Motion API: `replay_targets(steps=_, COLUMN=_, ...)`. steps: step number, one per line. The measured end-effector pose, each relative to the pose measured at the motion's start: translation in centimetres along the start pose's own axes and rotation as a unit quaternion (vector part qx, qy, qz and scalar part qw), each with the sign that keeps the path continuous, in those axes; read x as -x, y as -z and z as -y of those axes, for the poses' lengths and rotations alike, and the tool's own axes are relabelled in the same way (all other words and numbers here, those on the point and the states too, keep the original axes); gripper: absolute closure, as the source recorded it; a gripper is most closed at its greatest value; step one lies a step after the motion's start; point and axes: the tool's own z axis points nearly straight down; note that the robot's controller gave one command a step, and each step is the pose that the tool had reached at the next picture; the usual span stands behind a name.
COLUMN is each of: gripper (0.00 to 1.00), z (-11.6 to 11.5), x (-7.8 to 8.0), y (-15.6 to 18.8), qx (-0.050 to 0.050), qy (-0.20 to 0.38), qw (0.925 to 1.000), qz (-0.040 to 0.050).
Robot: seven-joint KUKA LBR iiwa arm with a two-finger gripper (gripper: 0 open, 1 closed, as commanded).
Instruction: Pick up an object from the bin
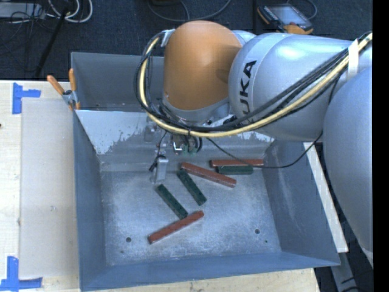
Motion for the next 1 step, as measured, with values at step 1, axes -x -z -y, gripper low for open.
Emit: replay_targets(steps=1, gripper=0.00, z=6.63, x=-7.01, y=-15.94, qx=0.002, qy=0.023, qw=0.9997, qz=0.0042)
